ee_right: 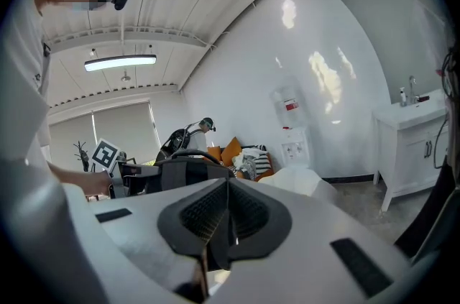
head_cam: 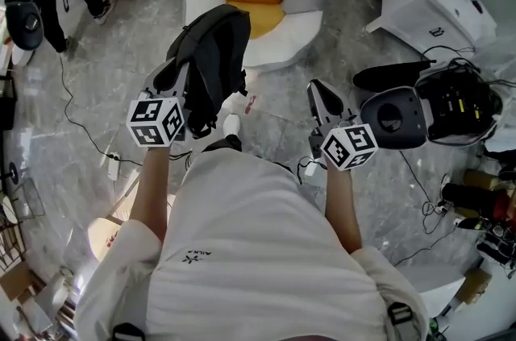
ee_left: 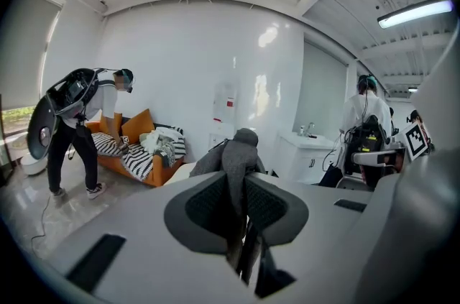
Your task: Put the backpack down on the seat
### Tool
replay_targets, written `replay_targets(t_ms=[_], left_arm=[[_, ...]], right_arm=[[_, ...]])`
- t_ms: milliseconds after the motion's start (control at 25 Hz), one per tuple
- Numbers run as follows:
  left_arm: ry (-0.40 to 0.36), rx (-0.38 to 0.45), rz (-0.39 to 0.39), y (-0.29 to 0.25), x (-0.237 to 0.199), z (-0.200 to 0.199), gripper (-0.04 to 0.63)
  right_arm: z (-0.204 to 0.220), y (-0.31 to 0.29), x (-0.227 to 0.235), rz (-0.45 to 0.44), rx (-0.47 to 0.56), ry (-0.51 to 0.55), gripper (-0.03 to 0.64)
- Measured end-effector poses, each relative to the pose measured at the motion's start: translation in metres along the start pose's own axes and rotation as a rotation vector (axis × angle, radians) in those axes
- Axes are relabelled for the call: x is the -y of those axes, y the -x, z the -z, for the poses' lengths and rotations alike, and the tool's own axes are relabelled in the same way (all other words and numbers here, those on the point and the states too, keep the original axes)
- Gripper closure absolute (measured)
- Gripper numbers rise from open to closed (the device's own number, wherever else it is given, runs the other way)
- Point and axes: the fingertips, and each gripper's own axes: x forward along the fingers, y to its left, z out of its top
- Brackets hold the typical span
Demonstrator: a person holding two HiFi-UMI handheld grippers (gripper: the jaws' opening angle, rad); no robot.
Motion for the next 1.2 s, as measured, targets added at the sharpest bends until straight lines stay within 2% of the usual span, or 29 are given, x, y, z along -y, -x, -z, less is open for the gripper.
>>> replay_targets(t_ms=[400,640,1200], left_arm=[[-0.014,-0.038,0.069,-0.065,-0.038,-0.019,0.52],[-0.026,-0.041,0.107,-0.087,-0.06,-0.026,0.52],[-0.034,-0.023,0.122,-0.093,-0.091,-0.03,0.52]], right_arm=[[-0.017,-0.069,0.016,0.049,-0.027,-0.007,0.591],[-0.026,-0.1,0.009,0.065,-0.032,-0.001,0.592],[-0.027,-0.139,-0.015,0.044,-0.047,0.031,0.592]])
